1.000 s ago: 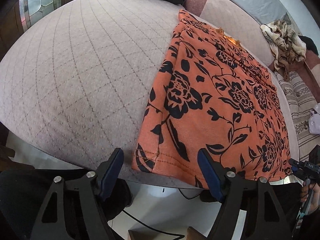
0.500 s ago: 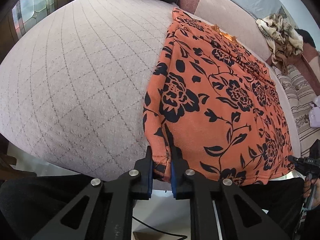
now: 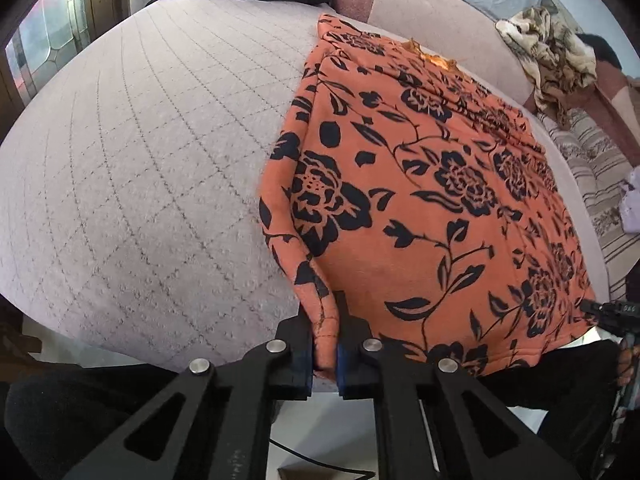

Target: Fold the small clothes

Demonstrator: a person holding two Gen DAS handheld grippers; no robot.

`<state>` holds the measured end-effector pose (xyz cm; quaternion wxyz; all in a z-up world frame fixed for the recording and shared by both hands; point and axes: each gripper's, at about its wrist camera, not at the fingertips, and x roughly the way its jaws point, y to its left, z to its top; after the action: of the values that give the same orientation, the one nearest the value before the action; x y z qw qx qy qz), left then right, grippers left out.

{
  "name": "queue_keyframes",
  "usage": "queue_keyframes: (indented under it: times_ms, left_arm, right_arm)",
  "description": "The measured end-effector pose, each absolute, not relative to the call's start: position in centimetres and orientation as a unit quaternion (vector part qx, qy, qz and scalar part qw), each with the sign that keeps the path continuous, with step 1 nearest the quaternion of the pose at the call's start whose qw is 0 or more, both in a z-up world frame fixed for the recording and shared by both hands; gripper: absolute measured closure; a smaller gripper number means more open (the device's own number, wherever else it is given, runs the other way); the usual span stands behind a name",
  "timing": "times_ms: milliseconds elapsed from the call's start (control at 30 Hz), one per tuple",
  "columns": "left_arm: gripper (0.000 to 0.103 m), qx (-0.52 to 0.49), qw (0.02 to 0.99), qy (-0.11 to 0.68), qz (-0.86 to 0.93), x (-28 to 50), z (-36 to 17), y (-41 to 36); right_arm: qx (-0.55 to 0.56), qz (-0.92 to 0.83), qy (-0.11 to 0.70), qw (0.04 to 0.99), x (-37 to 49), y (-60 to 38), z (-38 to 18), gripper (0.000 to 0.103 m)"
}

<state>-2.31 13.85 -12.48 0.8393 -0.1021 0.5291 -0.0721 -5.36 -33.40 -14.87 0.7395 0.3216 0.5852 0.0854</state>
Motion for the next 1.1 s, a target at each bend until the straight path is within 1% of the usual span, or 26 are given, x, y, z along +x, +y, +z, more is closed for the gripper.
queue_keyframes:
  times_ms: [100, 167, 200, 233, 267, 300, 367, 400, 433, 500, 533, 567, 600, 633, 800, 867, 967, 1100]
  left_arm:
    - [0.095, -0.11, 0.856, 0.499, -0.079, -2.6, -10.1, 13.9]
    - [0.095, -0.118, 0.854, 0.5, -0.08, -2.2, -10.1, 14.0]
    - [0.095, -0.116, 0.849, 0.509, -0.076, -1.9, -10.8, 14.0]
    - [0.094, -0.11, 0.841, 0.525, -0.065, -1.6, -11.9, 14.0]
    - [0.093, -0.108, 0.834, 0.539, -0.053, -1.5, -12.9, 14.0]
    - [0.093, -0.116, 0.834, 0.537, -0.052, -1.6, -13.4, 14.2]
    - [0.09, -0.119, 0.836, 0.534, -0.053, -1.7, -13.1, 14.2]
    - [0.083, -0.118, 0.836, 0.534, -0.052, -1.6, -13.0, 14.1]
    - [0.076, -0.12, 0.836, 0.533, -0.055, -1.6, -13.0, 14.2]
    - [0.067, -0.125, 0.833, 0.535, -0.065, -1.4, -13.1, 13.9]
    - [0.071, -0.117, 0.835, 0.535, -0.06, -1.2, -13.0, 13.5]
    - [0.086, -0.109, 0.836, 0.534, -0.06, -1.1, -12.9, 13.3]
    - [0.096, -0.115, 0.833, 0.536, -0.074, -0.8, -12.7, 13.0]
    - [0.096, -0.126, 0.833, 0.532, -0.083, -0.4, -12.3, 13.0]
    - [0.096, -0.156, 0.847, 0.494, -0.115, 0.4, -9.0, 14.0]
    - [0.096, -0.168, 0.84, 0.503, -0.113, 1.1, -9.2, 14.4]
    - [0.096, -0.176, 0.831, 0.515, -0.111, 2.2, -9.6, 14.7]
    - [0.096, -0.169, 0.859, 0.458, -0.152, 6.9, -4.9, 13.7]
  right_arm:
    - [0.33, 0.096, 0.561, 0.753, -5.4, -33.1, -13.1, 0.092]
    - [0.332, 0.102, 0.547, 0.762, -5.3, -33.2, -11.9, 0.092]
    - [0.335, 0.106, 0.545, 0.761, -5.1, -33.3, -12.0, 0.092]
    - [0.339, 0.106, 0.549, 0.756, -4.9, -33.3, -12.6, 0.088]
    - [0.342, 0.097, 0.56, 0.748, -4.8, -33.4, -13.6, 0.088]
    - [0.347, 0.091, 0.57, 0.739, -4.7, -33.4, -14.4, 0.088]
    - [0.361, 0.092, 0.575, 0.728, -4.8, -33.4, -15.2, 0.082]
    - [0.367, 0.095, 0.57, 0.729, -4.9, -33.4, -15.2, 0.072]
    - [0.371, 0.099, 0.566, 0.73, -4.9, -33.4, -15.1, 0.057]
    - [0.389, 0.108, 0.556, 0.727, -4.8, -33.5, -15.2, 0.042]
    - [0.391, 0.105, 0.556, 0.726, -4.7, -33.5, -15.3, 0.042]
    - [0.393, 0.105, 0.555, 0.726, -4.6, -33.5, -15.4, 0.045]
    - [0.391, 0.102, 0.553, 0.729, -4.4, -33.4, -15.2, 0.081]
    - [0.394, 0.11, 0.553, 0.725, -4.2, -33.4, -15.2, 0.094]
    - [0.403, 0.146, 0.523, 0.737, -2.8, -33.0, -12.7, 0.094]
    - [0.411, 0.159, 0.498, 0.747, -2.1, -33.4, -11.5, 0.094]
    - [0.426, 0.169, 0.489, 0.743, -0.7, -33.6, -11.6, 0.094]
    - [0.442, 0.192, 0.465, 0.743, 3.4, -33.7, -10.6, 0.094]
